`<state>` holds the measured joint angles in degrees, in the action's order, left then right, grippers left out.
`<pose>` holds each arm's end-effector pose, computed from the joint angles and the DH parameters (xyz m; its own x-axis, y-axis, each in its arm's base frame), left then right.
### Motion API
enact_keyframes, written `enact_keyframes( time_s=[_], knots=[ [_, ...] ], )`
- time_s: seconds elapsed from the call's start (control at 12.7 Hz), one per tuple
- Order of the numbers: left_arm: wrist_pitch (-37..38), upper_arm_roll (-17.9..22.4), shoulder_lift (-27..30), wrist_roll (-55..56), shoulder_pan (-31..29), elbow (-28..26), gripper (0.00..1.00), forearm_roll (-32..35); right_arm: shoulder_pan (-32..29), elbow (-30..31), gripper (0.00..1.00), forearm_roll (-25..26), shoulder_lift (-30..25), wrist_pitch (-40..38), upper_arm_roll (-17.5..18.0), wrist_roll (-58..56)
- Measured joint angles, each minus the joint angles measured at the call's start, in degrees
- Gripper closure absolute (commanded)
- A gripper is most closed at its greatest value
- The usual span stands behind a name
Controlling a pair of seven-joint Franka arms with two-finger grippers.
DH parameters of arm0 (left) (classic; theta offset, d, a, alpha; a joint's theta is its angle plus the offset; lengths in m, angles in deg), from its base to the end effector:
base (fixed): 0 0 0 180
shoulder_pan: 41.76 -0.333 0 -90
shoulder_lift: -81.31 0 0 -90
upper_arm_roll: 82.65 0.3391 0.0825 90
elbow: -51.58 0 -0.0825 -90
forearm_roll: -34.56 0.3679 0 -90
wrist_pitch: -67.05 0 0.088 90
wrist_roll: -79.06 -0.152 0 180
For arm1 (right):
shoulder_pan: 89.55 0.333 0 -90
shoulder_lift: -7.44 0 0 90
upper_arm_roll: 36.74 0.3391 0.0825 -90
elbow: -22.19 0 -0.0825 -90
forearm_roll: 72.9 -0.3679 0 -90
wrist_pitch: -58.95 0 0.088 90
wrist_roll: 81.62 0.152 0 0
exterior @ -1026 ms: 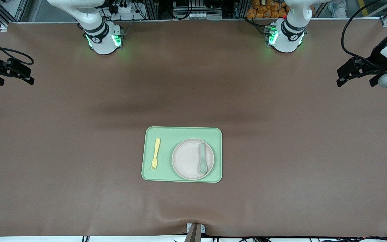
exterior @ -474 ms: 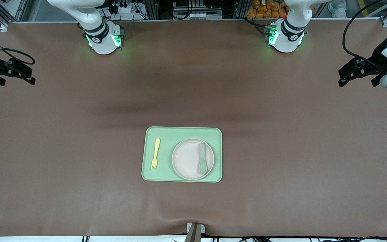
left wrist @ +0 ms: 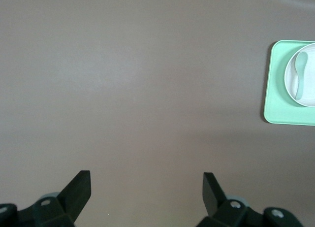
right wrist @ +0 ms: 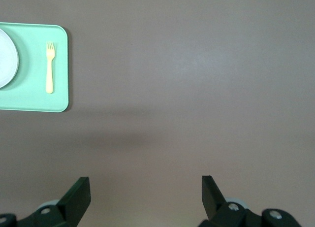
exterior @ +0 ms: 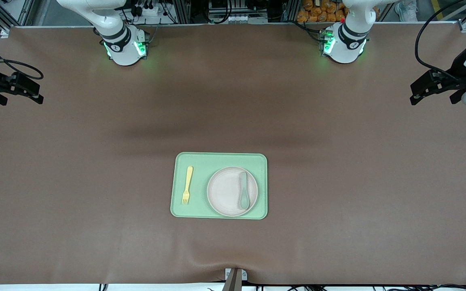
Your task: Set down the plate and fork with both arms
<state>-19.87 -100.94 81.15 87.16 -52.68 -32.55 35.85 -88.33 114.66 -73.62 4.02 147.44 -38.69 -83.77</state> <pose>0.5322 -0.0650 0.6429 0.9987 0.0141 0.0486 0.0148 -0.9998 -0.0148 0.5151 -0.0052 0.6122 0.9996 0.0252 -0.0093 0.0250 -0.9996 -0.0150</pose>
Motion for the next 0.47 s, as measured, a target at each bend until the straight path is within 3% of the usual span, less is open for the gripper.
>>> enact_keyframes(
  time_s=[0.47],
  knots=[
    [0.00, -0.04, 0.00, -0.01, 0.00, 0.15, 0.00, 0.00, 0.00, -0.01, 0.00, -0.03, 1.27, 2.59, 0.02, 0.00]
  ],
)
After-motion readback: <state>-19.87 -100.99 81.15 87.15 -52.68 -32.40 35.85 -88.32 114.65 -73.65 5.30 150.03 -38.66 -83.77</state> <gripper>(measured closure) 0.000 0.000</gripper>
